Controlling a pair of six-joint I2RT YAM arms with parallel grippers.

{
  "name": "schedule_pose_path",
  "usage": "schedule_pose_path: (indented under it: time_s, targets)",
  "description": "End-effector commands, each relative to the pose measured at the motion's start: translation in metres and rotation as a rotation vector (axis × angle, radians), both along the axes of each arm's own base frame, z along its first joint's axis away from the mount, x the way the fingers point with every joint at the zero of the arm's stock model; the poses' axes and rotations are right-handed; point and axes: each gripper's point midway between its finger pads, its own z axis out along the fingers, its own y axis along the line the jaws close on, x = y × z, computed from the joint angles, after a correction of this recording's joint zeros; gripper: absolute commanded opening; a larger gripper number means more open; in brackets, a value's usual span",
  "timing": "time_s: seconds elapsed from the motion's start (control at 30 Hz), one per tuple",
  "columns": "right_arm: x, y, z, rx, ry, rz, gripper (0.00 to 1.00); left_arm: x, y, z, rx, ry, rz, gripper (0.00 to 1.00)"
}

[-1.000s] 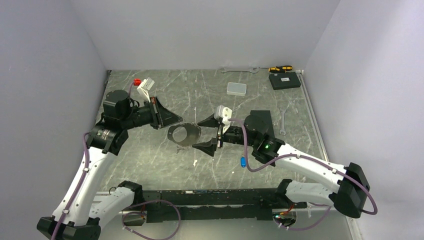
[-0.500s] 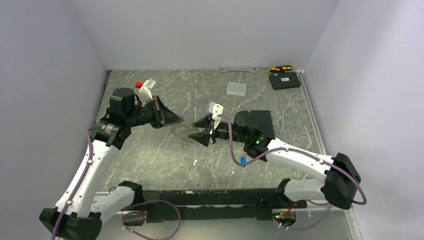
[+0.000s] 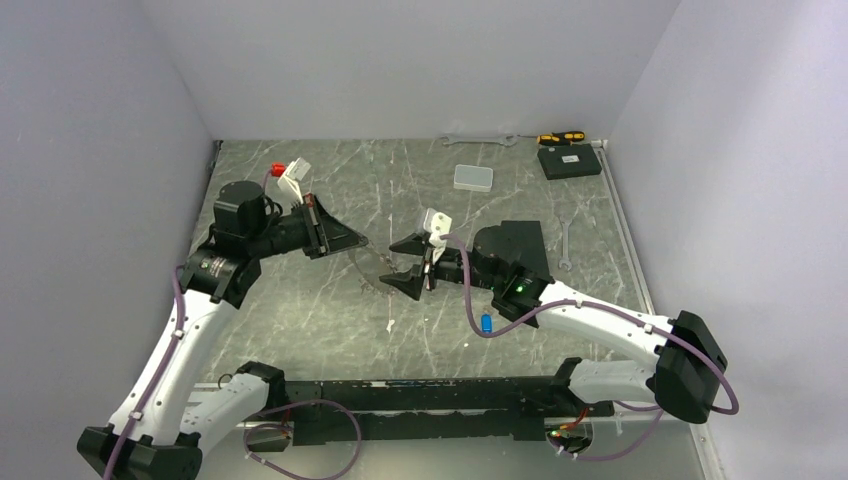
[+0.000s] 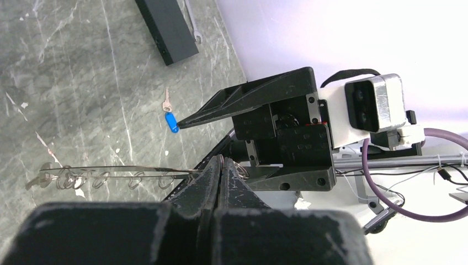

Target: Put the keys on the keyring

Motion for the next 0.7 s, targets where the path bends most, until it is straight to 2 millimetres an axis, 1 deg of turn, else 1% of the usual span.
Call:
schedule_pose_path:
  time_s: [0.0,0.1,0.23,0.27,0.37,0.53,0.57,0.67]
  targets:
    - [-0.001,0.002,0.015,0.051,-0.028,0.006,0.63,-0.008,-0.003,0.024,-0.047,-0.123,-0.049,0.0]
    - [-0.002,0.002,0.02,0.068,-0.033,0.007,0.54,-0.009,-0.002,0.022,-0.048,-0.128,-0.047,0.0]
    - [-0.002,0.003,0.032,0.1,-0.036,0.006,0.32,-0.009,-0.002,0.018,-0.056,-0.123,-0.038,0.0]
    - [-0.002,0.003,0.034,0.104,-0.037,0.01,0.31,-0.009,-0.002,0.018,-0.06,-0.122,-0.037,0.0]
    - [-0.004,0.004,0.039,0.119,-0.043,0.02,0.3,-0.008,-0.003,0.016,-0.069,-0.115,-0.035,0.0]
    - [-0.006,0.003,0.041,0.124,-0.048,0.025,0.29,-0.008,-0.003,0.012,-0.071,-0.106,-0.033,0.0]
    - [-0.006,0.003,0.041,0.125,-0.049,0.027,0.27,-0.007,-0.003,0.011,-0.069,-0.103,-0.031,0.0]
    - [-0.008,0.004,0.041,0.123,-0.051,0.038,0.14,-0.007,-0.003,0.01,-0.066,-0.1,-0.028,0.0]
